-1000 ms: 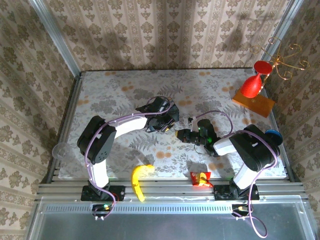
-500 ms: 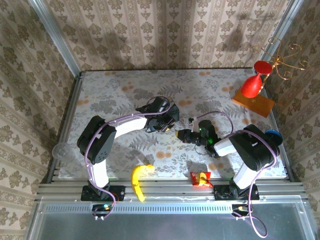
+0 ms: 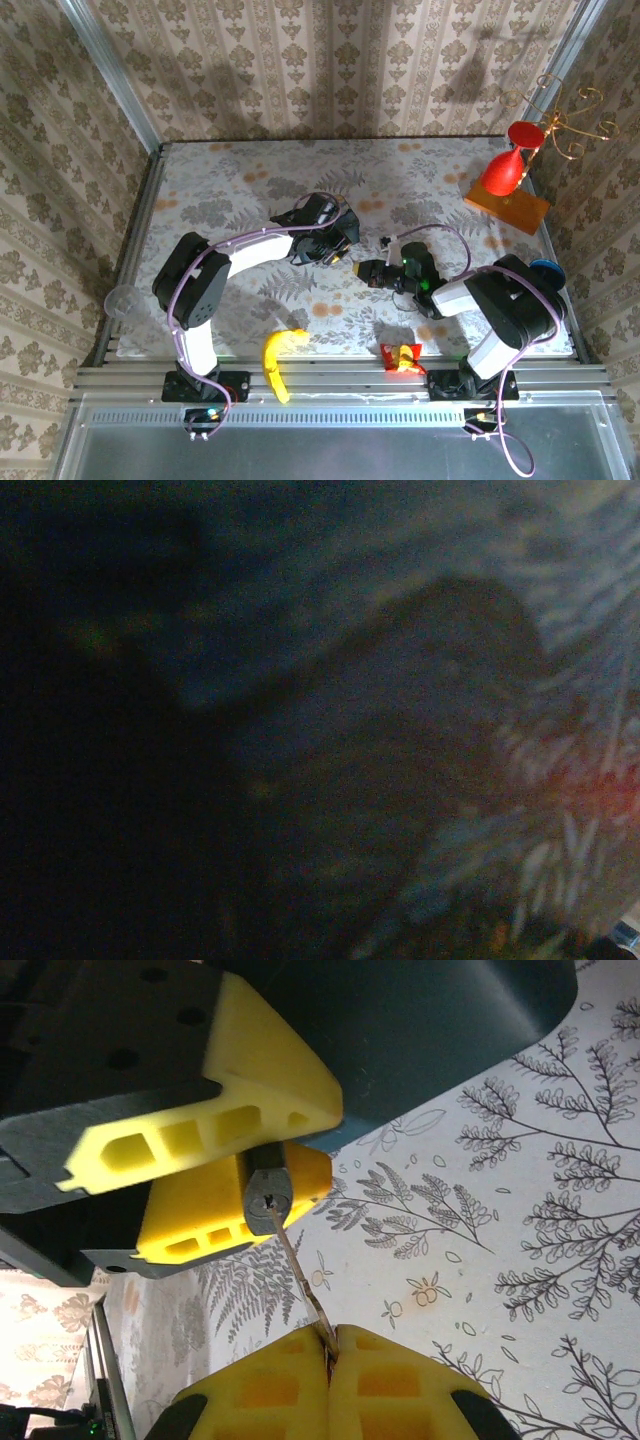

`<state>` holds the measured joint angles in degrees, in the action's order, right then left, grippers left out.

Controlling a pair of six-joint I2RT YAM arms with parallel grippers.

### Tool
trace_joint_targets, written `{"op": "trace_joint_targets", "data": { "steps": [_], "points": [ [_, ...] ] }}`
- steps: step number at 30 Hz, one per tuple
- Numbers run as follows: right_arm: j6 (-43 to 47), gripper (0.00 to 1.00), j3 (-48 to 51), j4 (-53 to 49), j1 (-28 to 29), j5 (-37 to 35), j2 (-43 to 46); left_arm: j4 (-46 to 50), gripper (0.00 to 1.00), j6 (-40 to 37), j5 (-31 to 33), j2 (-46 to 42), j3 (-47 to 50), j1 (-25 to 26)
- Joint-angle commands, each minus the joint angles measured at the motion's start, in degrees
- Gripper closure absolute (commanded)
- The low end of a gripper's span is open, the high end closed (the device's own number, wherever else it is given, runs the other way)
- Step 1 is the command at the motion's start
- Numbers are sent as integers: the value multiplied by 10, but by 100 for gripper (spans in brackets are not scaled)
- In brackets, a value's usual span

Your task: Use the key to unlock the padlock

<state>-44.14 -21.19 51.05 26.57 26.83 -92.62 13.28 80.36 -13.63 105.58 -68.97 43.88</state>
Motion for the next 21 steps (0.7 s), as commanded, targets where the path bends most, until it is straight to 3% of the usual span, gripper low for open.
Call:
{"op": "trace_joint_targets", "data": {
  "steps": [1, 10, 21],
  "points": [
    [-8, 100, 3, -3, -3, 15, 17, 8, 100, 7, -26, -14, 8, 2],
    [-6, 100, -17, -20, -3, 27, 5, 3, 100, 3, -30, -15, 7, 2],
    [-26, 100, -25, 31, -3, 40, -45, 3, 100, -1, -32, -17, 8, 2]
  ]
}}
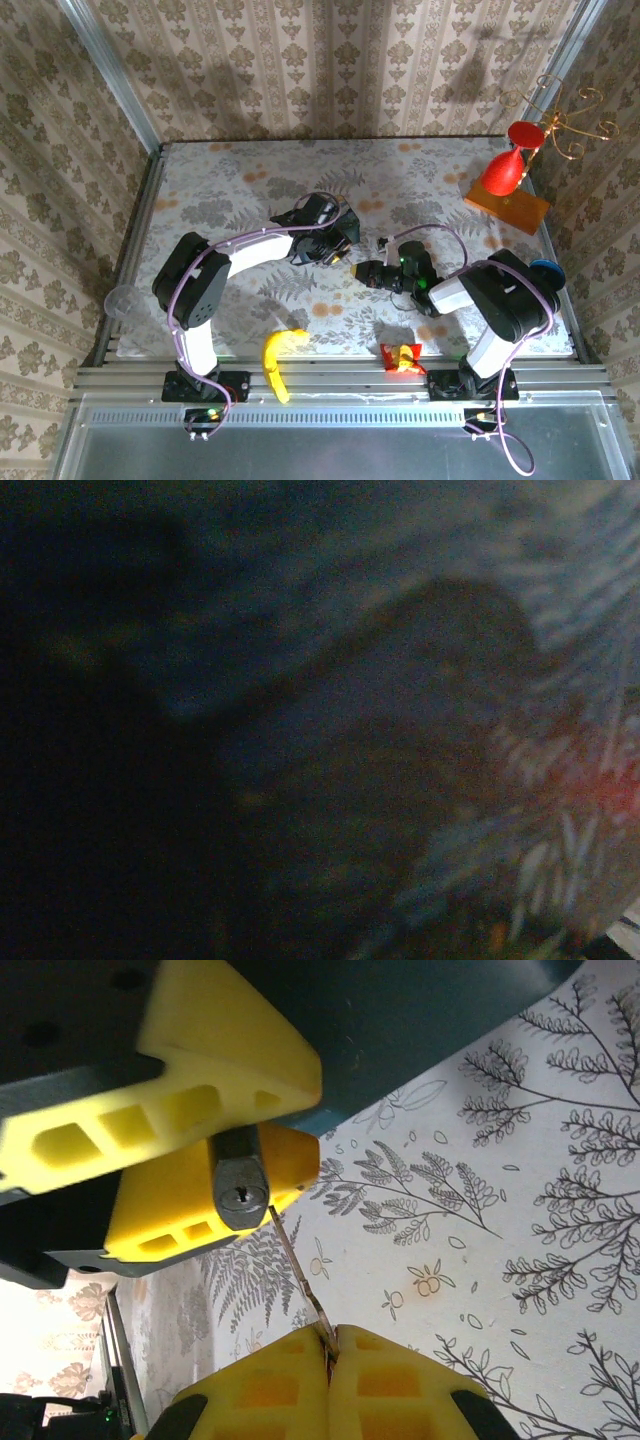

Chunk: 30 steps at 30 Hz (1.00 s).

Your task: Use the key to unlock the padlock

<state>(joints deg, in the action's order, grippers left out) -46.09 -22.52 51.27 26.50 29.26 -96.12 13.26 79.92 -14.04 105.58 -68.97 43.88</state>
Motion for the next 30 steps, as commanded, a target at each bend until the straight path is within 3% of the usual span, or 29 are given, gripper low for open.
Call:
{"op": "trace_joint_targets", "data": {
  "steps": [1, 30],
  "points": [
    [-7, 100, -13, 30, -3, 15, -12, 3, 100, 3, -28, -17, 8, 2],
    [-6, 100, 5, 8, -3, 10, 34, -12, 100, 1, -33, -23, 20, -3]
  ]
}}
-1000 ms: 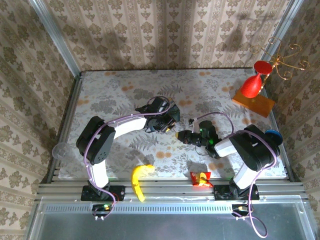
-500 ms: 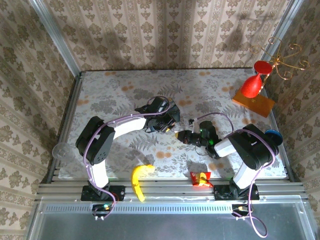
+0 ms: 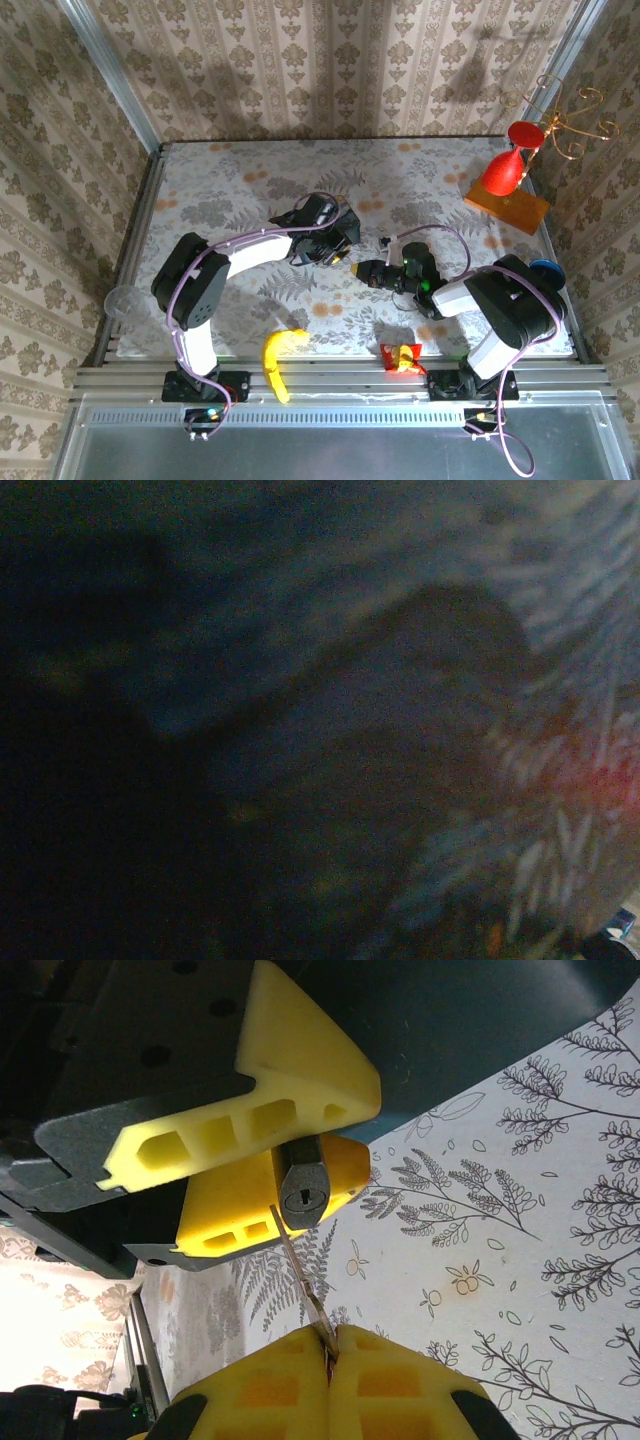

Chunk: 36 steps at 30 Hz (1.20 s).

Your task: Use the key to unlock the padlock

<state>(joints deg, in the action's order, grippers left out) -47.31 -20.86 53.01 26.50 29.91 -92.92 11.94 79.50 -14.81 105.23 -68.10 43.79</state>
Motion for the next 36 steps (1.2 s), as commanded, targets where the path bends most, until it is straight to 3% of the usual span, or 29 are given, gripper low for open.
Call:
{"op": "trace_joint_targets", "data": {
  "steps": [1, 23, 36],
  "points": [
    [6, 100, -13, -9, -3, 4, 0, 2, 100, 5, -25, -20, 10, -3],
    [-16, 100, -44, 34, -4, 23, -46, 0, 100, -6, -32, -19, 10, -2],
    [-131, 100, -70, 138, -30, 107, -109, 5, 100, -29, -43, -19, 12, 1]
  ]
}}
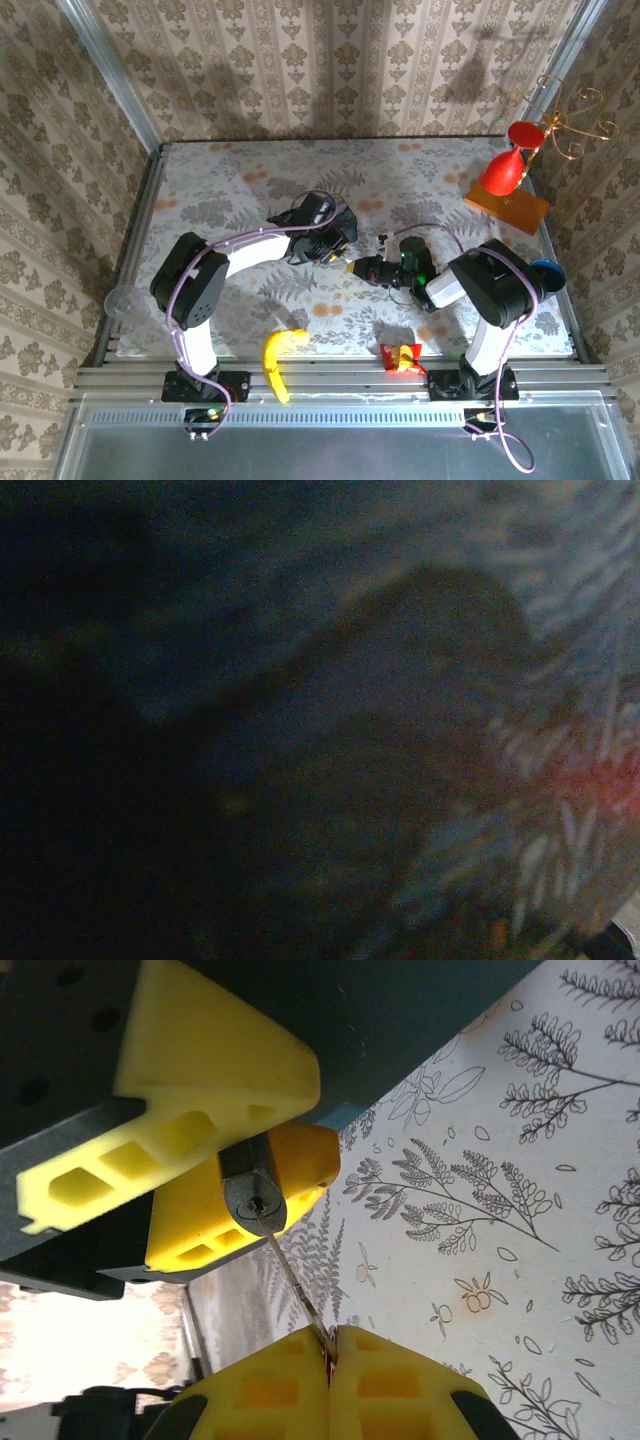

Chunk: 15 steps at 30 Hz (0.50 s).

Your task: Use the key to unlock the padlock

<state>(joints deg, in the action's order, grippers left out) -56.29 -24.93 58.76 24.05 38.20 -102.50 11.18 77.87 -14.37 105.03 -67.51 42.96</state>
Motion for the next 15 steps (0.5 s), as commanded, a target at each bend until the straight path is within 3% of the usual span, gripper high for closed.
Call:
{"op": "trace_joint_targets", "data": {
  "steps": [1, 15],
  "points": [
    [-45, 100, -30, 86, -8, 27, -16, 13, 100, -13, -49, -17, 7, 9],
    [-28, 100, -44, 20, -16, 39, 1, 33, 100, -43, -54, -18, 0, 10]
  ]
}}
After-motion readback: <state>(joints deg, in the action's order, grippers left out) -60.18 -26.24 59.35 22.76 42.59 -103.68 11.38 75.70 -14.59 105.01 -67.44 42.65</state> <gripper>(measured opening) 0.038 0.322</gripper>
